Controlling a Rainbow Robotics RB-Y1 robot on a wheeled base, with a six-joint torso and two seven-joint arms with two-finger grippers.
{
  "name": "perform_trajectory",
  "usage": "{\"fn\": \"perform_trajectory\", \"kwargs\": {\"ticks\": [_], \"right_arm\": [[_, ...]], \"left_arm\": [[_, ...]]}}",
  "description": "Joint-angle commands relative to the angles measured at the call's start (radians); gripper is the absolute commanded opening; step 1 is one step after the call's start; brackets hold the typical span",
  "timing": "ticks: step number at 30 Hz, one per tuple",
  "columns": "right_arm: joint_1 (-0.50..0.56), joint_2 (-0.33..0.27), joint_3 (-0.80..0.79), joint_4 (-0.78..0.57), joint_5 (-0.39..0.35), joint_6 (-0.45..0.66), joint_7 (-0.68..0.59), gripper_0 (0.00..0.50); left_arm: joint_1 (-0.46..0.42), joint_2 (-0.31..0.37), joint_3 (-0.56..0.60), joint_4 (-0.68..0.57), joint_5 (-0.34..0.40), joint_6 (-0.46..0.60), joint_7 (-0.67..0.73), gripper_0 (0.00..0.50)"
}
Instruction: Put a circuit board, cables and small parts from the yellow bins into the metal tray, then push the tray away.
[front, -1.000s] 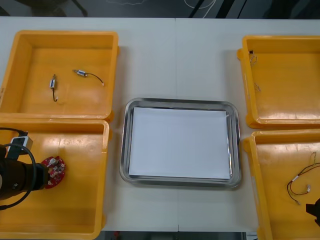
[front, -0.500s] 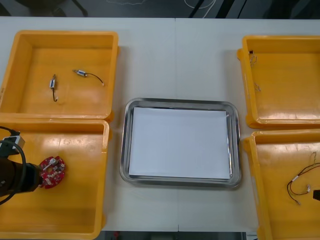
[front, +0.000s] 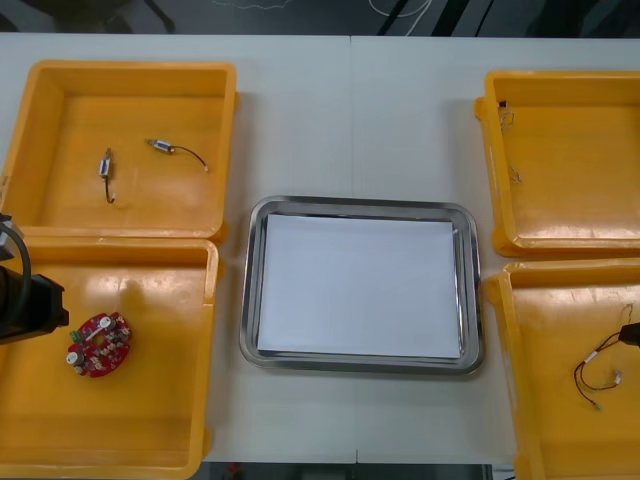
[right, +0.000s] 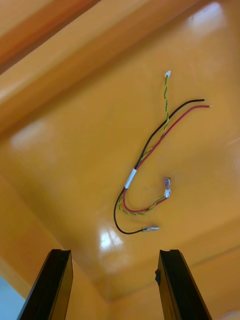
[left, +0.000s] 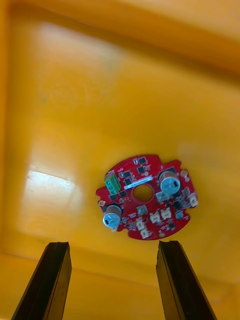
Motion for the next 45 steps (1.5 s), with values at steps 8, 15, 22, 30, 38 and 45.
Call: {"fn": "perform_trajectory", "kwargs": {"ticks": [8,15,22,30,38,45], "right_arm": [[-0.081,0.019,-0.005,0.116,0.013,0.004,-0.090,0.489],[-0.087,0.022,0.056,0.177,0.050,-0.047,-0.099,0.489],[-0.088,0.042,0.076,0.254,0.045,-0.111,-0.104,0.488],[-0.076,0.073,0.104,0.298,0.059,-0.157,-0.107,0.490],[-0.051,0.102,0.120,0.317,0.074,-0.214,-0.107,0.491],[-0.021,0.102,0.150,0.343,0.088,-0.289,-0.101,0.491]], "left_arm": [[-0.021,-0.087,0.109,-0.023,-0.045,-0.009,0.145,0.500],[-0.011,-0.175,0.134,0.036,-0.084,-0.094,0.139,0.500],[0.046,-0.182,0.125,0.077,-0.101,-0.167,0.122,0.500],[0.138,-0.181,0.094,0.079,-0.124,-0.264,0.101,0.500],[0.146,-0.182,0.062,0.105,-0.146,-0.293,0.090,0.500],[0.146,-0.182,0.020,0.154,-0.170,-0.362,0.082,0.500]]}}
